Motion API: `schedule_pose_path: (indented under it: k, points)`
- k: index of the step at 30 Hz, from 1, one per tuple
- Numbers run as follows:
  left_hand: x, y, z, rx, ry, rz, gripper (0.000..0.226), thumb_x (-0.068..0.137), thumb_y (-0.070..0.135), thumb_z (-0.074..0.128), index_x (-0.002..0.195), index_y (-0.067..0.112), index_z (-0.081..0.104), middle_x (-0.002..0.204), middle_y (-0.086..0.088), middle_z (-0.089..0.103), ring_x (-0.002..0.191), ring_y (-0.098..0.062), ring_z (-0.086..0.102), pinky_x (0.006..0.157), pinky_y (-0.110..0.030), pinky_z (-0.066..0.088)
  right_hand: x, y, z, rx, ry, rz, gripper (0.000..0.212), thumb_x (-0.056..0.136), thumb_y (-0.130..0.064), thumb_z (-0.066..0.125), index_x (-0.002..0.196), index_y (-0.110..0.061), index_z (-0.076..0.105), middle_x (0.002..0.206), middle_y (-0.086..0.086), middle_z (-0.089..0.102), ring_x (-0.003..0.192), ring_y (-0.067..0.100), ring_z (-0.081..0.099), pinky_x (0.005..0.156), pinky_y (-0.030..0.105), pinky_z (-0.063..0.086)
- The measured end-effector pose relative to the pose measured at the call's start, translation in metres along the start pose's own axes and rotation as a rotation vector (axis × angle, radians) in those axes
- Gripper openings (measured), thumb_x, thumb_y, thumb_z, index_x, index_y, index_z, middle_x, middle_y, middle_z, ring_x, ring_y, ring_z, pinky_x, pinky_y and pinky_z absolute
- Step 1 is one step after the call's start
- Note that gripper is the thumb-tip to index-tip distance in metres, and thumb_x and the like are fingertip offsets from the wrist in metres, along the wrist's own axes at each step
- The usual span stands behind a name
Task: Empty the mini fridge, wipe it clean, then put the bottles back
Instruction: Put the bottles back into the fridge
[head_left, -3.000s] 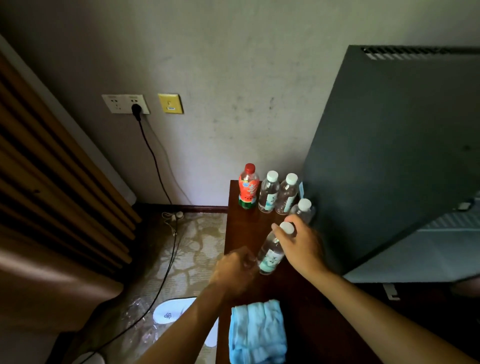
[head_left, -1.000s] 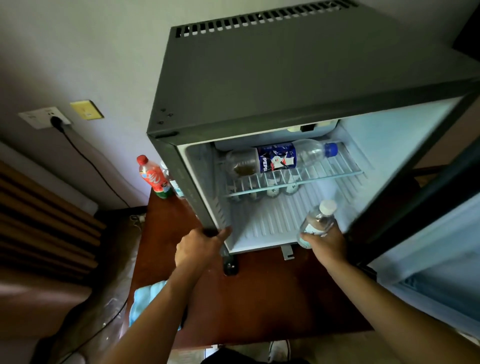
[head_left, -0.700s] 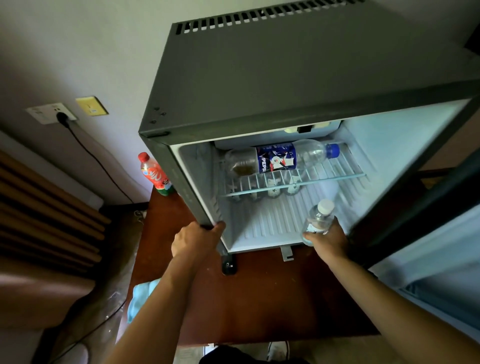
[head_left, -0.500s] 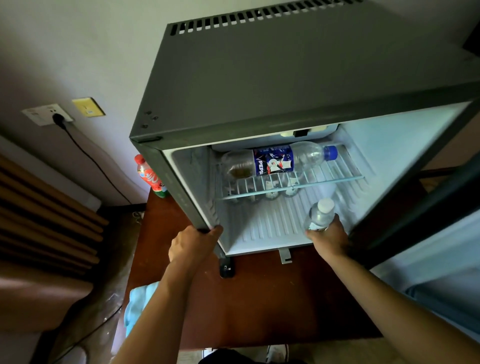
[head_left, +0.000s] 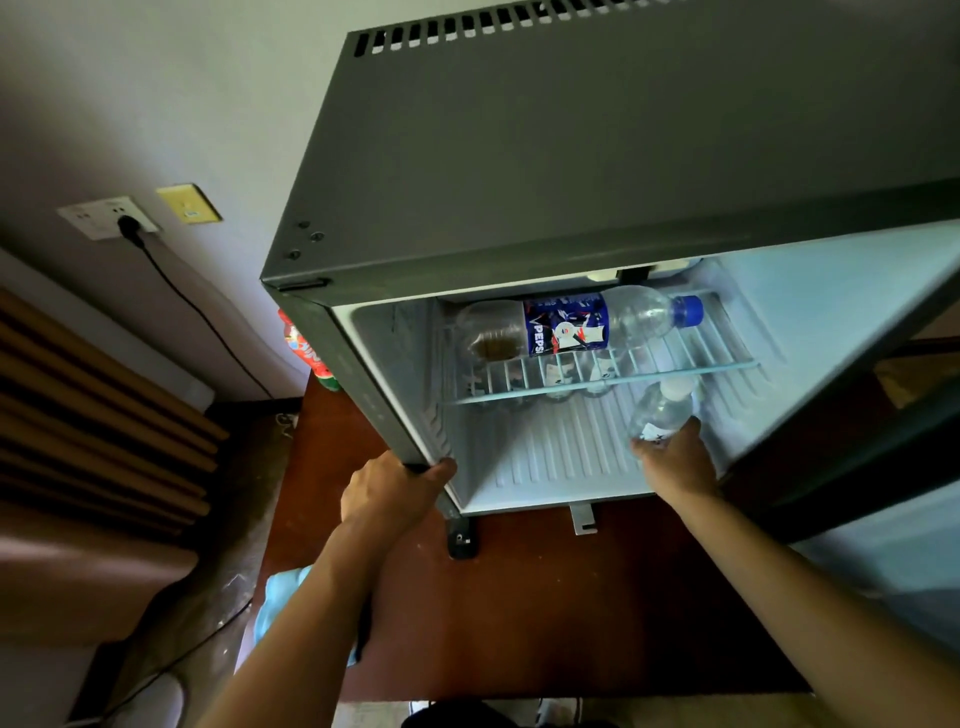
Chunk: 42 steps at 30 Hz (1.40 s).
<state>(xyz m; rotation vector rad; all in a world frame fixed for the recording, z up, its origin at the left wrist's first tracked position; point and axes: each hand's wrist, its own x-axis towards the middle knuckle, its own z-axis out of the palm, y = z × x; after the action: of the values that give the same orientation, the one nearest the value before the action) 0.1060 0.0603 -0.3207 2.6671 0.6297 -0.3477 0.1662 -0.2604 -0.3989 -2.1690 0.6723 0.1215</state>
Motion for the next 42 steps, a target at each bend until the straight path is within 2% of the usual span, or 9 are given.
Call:
schedule_pose_path:
  k: [13,17,20,26,31,35,37,40,42]
  points:
    - [0.0,-0.003,0.002,0.002,-0.001,0.037,0.06,0.08,0.075,0.052,0.119,0.032,0.07,0.119,-0.008,0.069,0.113,-0.036,0.06,0.077,-0.031,0.041,0.02,-0.011,0.008,0.052,0.044,-0.017,0.055,0.089,-0.03,0.066,0.13,-0.007,0.037,0.12,0.016,0.062,0.107,0.038,0.061,0.084,0.04,0.046]
    - [0.0,-0.005,0.002,-0.02,0.008,0.041,0.058,0.081,0.073,0.053,0.118,0.033,0.07,0.118,-0.008,0.069,0.111,-0.036,0.06,0.076,-0.029,0.039,0.027,-0.017,0.011,0.007,0.059,-0.085,0.064,0.096,-0.027,0.058,0.149,-0.01,0.027,0.13,0.021,0.058,0.113,0.042,0.058,0.087,0.043,0.046]
    - [0.0,-0.005,0.003,-0.027,0.01,0.044,0.058,0.081,0.072,0.053,0.12,0.033,0.069,0.12,-0.009,0.069,0.112,-0.037,0.06,0.076,-0.029,0.038,0.033,-0.021,0.012,0.015,0.057,-0.106,0.064,0.098,-0.028,0.054,0.152,-0.017,0.022,0.131,0.019,0.057,0.112,0.042,0.059,0.088,0.045,0.047]
    - [0.0,-0.005,0.004,-0.03,0.016,0.061,0.054,0.082,0.072,0.054,0.116,0.033,0.071,0.117,-0.01,0.07,0.11,-0.039,0.061,0.074,-0.03,0.04,0.045,-0.033,0.012,0.085,0.007,-0.029,0.059,0.098,-0.04,0.052,0.147,-0.013,0.032,0.137,0.017,0.055,0.118,0.039,0.056,0.093,0.042,0.046]
    - [0.0,-0.006,0.004,-0.049,0.018,0.064,0.054,0.082,0.072,0.054,0.116,0.034,0.071,0.114,-0.008,0.071,0.108,-0.037,0.062,0.074,-0.029,0.041,0.052,-0.037,0.013,0.226,-0.046,0.027,0.059,0.097,-0.045,0.051,0.144,-0.012,0.039,0.132,0.014,0.058,0.105,0.037,0.065,0.088,0.052,0.054]
    - [0.001,-0.006,0.005,-0.061,0.019,0.048,0.053,0.081,0.072,0.055,0.115,0.034,0.071,0.113,-0.007,0.071,0.107,-0.036,0.062,0.074,-0.03,0.042,0.057,-0.041,0.015,0.299,-0.065,0.09,0.044,0.098,-0.035,0.053,0.133,-0.008,0.049,0.122,0.016,0.063,0.091,0.03,0.065,0.085,0.053,0.056]
    - [0.001,-0.006,0.005,-0.062,0.021,0.05,0.052,0.081,0.071,0.055,0.115,0.035,0.071,0.114,-0.008,0.071,0.108,-0.037,0.062,0.075,-0.03,0.043,0.059,-0.045,0.014,0.341,-0.103,0.103,0.044,0.101,-0.026,0.049,0.142,-0.012,0.041,0.129,0.012,0.059,0.086,0.025,0.062,0.085,0.051,0.056]
    - [0.0,-0.005,0.006,-0.068,0.026,0.044,0.055,0.081,0.072,0.054,0.117,0.034,0.07,0.117,-0.007,0.07,0.111,-0.037,0.061,0.076,-0.03,0.041,0.061,-0.053,0.01,0.405,-0.192,0.055,0.058,0.103,-0.018,0.042,0.155,-0.026,0.016,0.141,0.004,0.048,0.11,0.025,0.062,0.087,0.047,0.057]
    - [0.0,-0.006,0.007,-0.079,0.019,0.039,0.056,0.081,0.072,0.053,0.118,0.034,0.07,0.118,-0.007,0.07,0.111,-0.036,0.06,0.076,-0.03,0.041,0.061,-0.057,0.007,0.445,-0.221,0.04,0.056,0.103,-0.021,0.042,0.154,-0.024,0.019,0.144,0.006,0.046,0.119,0.026,0.058,0.085,0.041,0.057]
